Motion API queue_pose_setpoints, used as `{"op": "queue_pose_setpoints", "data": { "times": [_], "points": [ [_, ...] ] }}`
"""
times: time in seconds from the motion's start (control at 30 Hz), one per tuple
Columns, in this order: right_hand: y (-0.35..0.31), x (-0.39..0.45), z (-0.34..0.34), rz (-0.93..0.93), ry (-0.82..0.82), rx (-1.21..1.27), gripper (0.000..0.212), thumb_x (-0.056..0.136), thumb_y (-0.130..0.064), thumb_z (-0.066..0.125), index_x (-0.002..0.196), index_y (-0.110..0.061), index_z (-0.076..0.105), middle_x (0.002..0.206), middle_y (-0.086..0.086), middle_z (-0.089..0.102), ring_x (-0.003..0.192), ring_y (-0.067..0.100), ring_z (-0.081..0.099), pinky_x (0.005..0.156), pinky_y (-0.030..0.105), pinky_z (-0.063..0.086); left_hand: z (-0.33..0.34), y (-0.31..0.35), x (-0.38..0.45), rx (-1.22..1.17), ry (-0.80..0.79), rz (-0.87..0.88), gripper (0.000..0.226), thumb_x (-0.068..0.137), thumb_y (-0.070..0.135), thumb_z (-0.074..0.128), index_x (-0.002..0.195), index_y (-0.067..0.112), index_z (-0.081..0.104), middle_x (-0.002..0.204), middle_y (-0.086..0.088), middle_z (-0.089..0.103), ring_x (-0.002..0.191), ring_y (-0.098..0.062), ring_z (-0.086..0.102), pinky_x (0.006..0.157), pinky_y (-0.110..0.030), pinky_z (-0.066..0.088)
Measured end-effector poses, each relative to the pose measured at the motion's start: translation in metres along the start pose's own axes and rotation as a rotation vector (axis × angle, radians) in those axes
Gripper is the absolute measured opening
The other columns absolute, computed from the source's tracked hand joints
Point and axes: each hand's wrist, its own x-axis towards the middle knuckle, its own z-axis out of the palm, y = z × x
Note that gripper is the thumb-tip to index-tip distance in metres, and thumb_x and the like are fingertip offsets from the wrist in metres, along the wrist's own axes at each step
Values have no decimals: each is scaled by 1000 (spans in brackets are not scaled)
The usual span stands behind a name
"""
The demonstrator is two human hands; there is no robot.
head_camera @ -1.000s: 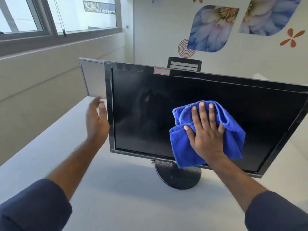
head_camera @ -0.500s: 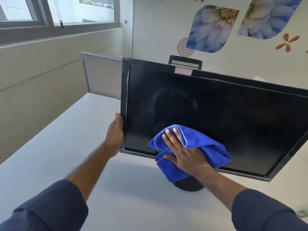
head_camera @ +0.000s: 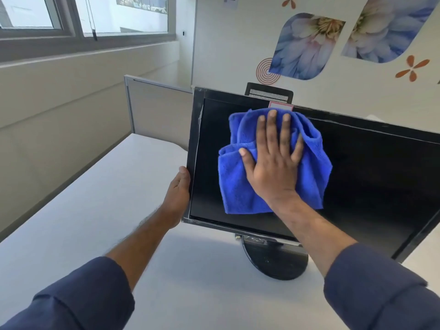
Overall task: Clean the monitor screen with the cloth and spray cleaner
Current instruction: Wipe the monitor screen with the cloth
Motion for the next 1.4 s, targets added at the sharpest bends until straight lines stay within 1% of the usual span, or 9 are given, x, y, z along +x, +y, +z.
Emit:
{"op": "queue_pose_setpoints", "data": {
  "times": [0.13, 0.23, 0.43, 0.53, 0.7, 0.93, 1.03, 1.13, 1.4],
  "points": [
    [-34, -26, 12, -346, -59, 40, 68, 103, -54, 29, 158, -17, 17, 165, -1, 16, 152, 21, 14, 116, 48, 22, -3, 0, 2, -24, -38, 6, 47, 105, 48, 21, 99, 38, 66, 102, 27, 72, 101, 13, 62, 86, -10, 49],
    [-38, -69, 18, -582, -204, 88, 65, 105, -48, 26, 158, -14, 14, 166, 1, 12, 152, 20, 11, 104, 33, 46, -2, 3, 5, -10, -49, 14, 56, 106, 45, 20, 84, 39, 71, 85, 26, 73, 85, 11, 66, 73, -7, 49],
    [-18, -119, 15, -775, -339, 24, 61, 104, -43, 26, 157, -13, 19, 164, 0, 21, 145, 22, 35, 89, 27, 54, -3, 4, 8, 36, -76, 15, 45, 102, 53, 18, 104, 39, 61, 91, 34, 71, 89, 12, 66, 67, -7, 51],
    [-9, -103, 11, -697, -332, 94, 68, 100, -47, 43, 157, -17, 22, 164, -3, 21, 135, 16, 50, 64, 24, 53, -3, 5, 10, 28, -84, 6, 45, 103, 52, 19, 103, 38, 61, 92, 30, 72, 90, 12, 67, 69, -7, 51],
    [7, -41, 4, -447, -155, 43, 66, 104, -51, 31, 158, -17, 17, 165, -1, 15, 152, 17, 15, 109, 37, 38, -3, 4, 12, 15, -84, 8, 45, 104, 51, 21, 104, 37, 64, 100, 30, 70, 96, 17, 63, 74, -4, 48],
    [-36, 2, 5, -243, -77, 21, 72, 102, -58, 26, 158, -15, 13, 166, 1, 11, 153, 20, 10, 119, 43, 8, -6, 6, 15, 29, -146, 15, 48, 102, 55, 21, 111, 38, 65, 121, 19, 69, 117, 3, 60, 95, -21, 47],
    [-50, -15, 11, -411, -122, 35, 71, 103, -54, 30, 158, -11, 15, 166, 4, 13, 153, 21, 13, 115, 37, 27, -9, 6, 19, 35, -143, 7, 45, 108, 41, 24, 110, 25, 65, 115, 7, 71, 110, -10, 64, 94, -29, 50],
    [-53, -53, 12, -530, -183, 146, 68, 97, -51, 42, 154, -16, 31, 163, 1, 26, 145, 19, 31, 88, 22, 49, -11, 7, 23, 67, -141, 2, 51, 106, 45, 23, 110, 15, 63, 112, -2, 70, 106, -14, 64, 89, -27, 51],
    [-34, -81, 14, -670, -277, 88, 70, 95, -58, 40, 156, -26, 25, 162, -6, 26, 115, 11, 62, 66, 21, 50, -10, 9, 19, 21, -164, -29, 51, 104, 53, 21, 113, 30, 65, 115, 11, 73, 108, -3, 67, 84, -17, 52]
  ]
}}
